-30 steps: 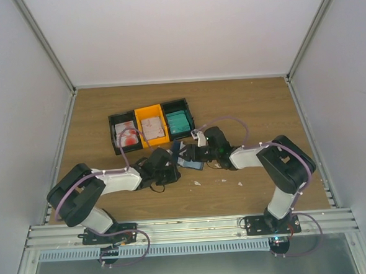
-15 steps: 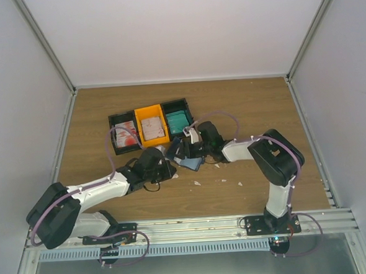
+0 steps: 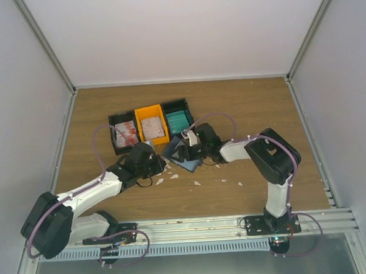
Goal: Put the credit cards into the card holder
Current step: Open the card holder at the center of the board.
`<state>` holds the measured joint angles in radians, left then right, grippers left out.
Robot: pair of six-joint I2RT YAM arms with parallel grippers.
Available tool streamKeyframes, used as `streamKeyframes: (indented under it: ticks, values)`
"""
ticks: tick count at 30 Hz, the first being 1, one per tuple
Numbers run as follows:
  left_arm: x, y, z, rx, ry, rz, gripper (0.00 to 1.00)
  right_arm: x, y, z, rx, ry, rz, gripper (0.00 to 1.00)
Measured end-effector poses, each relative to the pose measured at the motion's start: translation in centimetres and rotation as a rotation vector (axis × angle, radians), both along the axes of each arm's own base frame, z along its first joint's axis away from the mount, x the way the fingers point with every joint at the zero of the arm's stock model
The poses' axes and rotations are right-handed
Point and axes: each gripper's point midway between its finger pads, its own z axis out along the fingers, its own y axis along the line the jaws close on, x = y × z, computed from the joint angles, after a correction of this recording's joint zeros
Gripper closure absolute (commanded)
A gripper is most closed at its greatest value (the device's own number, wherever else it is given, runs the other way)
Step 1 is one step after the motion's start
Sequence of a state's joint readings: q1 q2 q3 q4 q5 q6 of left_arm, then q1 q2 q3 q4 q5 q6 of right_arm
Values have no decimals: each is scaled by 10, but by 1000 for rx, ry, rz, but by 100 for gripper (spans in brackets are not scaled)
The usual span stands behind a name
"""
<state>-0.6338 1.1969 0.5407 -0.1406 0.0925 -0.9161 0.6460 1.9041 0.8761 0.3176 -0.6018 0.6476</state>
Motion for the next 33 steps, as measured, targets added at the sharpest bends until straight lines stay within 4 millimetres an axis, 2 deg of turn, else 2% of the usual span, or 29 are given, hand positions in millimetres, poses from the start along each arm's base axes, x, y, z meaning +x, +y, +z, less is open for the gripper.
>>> streamKeyframes:
  ticks: [4, 8, 10, 13, 15, 20, 26, 33]
  values:
    - [5, 5, 6, 4, -22, -1, 89, -18, 0, -2, -25, -13, 42, 21]
    - [8, 0, 15, -9, -46, -43, 88, -42, -3, -3, -54, -17, 93, 27]
    - [8, -5, 19, -20, -56, -70, 88, -51, -7, -5, -75, -16, 108, 34]
    - [6, -14, 23, -41, -64, -129, 88, -59, -14, -7, -104, -13, 123, 51]
    - [5, -23, 22, -62, -56, -175, 88, -64, -18, -11, -126, -1, 129, 54]
    - [2, -41, 10, -89, -12, -273, 89, -67, -23, -15, -152, 6, 135, 56]
    - [0, -55, -1, -117, 22, -346, 89, -66, -25, -17, -175, 2, 131, 72]
    - [-1, -66, -17, -129, 75, -396, 89, -65, -28, -20, -195, 17, 107, 79]
